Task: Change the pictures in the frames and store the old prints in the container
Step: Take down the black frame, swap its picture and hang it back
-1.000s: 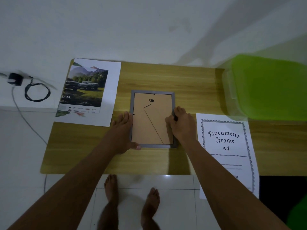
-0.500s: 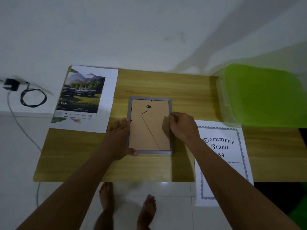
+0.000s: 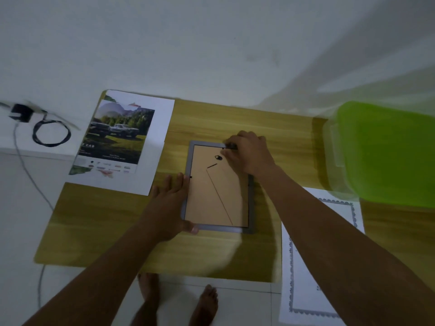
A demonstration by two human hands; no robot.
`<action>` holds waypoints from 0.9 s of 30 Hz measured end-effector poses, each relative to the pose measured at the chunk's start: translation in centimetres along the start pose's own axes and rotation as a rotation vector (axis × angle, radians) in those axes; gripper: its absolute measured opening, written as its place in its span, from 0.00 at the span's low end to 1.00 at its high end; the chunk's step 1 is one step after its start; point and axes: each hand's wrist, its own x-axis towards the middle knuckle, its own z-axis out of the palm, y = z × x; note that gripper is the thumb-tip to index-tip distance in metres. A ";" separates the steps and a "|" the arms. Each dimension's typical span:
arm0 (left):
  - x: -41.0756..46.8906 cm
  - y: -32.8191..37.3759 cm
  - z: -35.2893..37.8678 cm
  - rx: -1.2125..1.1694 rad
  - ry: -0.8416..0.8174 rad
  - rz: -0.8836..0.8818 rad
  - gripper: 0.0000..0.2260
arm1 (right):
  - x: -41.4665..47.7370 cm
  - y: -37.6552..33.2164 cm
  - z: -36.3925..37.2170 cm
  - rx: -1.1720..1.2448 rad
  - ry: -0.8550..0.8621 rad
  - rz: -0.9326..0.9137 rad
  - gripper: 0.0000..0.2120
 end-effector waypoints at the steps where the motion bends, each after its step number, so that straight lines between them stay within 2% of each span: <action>1: 0.0 0.0 0.0 -0.012 -0.002 -0.004 0.60 | 0.2 0.0 0.1 0.009 0.008 0.007 0.16; 7: -0.2 0.1 -0.2 -0.055 -0.005 -0.006 0.60 | 0.7 -0.1 0.8 0.051 0.059 0.022 0.14; 20: -0.7 0.2 -0.4 -0.102 -0.007 -0.003 0.58 | 0.0 -0.1 2.2 -0.128 0.178 -0.050 0.14; 27: -0.7 0.0 -0.3 -0.089 0.010 0.012 0.59 | 0.0 -0.2 2.1 -0.145 0.153 -0.040 0.14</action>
